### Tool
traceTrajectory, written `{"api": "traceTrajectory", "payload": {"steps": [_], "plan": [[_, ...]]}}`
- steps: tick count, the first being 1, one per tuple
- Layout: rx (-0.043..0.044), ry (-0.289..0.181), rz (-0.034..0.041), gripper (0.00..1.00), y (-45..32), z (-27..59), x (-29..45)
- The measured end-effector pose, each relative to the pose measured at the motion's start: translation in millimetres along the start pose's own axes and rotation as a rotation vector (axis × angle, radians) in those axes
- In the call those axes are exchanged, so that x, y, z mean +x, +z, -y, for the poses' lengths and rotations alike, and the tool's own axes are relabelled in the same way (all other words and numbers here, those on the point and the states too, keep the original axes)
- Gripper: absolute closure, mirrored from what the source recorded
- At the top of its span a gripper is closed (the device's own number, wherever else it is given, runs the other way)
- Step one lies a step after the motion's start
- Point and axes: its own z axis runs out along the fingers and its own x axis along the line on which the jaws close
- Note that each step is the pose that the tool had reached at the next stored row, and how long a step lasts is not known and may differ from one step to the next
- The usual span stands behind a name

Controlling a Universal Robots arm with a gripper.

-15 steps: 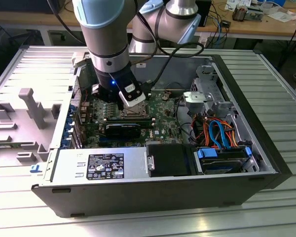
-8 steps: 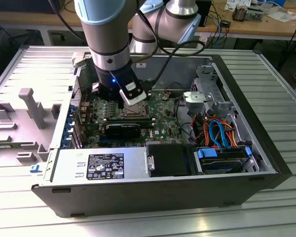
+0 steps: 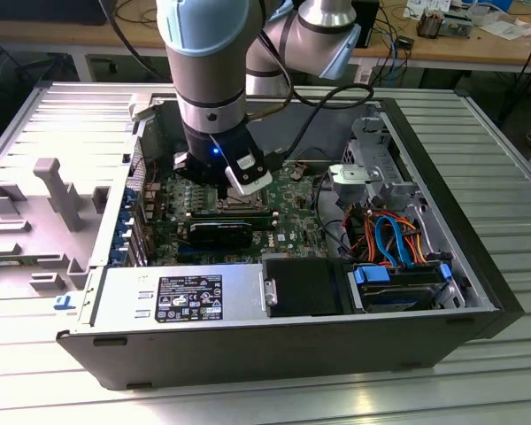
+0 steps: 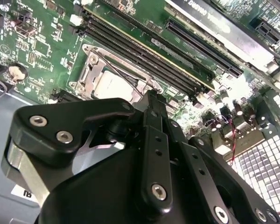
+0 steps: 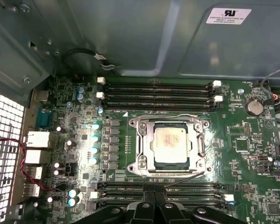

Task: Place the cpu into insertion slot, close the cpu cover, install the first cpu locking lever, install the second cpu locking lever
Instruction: 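Install the second cpu locking lever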

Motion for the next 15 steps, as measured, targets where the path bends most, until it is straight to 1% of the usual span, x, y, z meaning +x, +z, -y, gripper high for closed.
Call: {"api": "traceTrajectory", "payload": {"steps": [2,3,5,8,9,12,15], "plan": [[0.0001,0.000,-0.0006,0.89,2.9,0.7,0.1],[0.0000,0.000,-0.0008,0.89,6.9,1.5,0.2],[0.0000,0.000,-0.0008,0.89,10.2,2.2,0.3],[0.0005,0.000,-0.0008,0.89,12.9,2.8,1.0],[0.0018,0.000,-0.0011,0.89,13.0,2.9,1.6],[0.0015,0.000,-0.0008,0.89,13.8,3.4,3.5],[0.0016,0.000,-0.0009,0.89,19.0,4.6,4.4]]}}
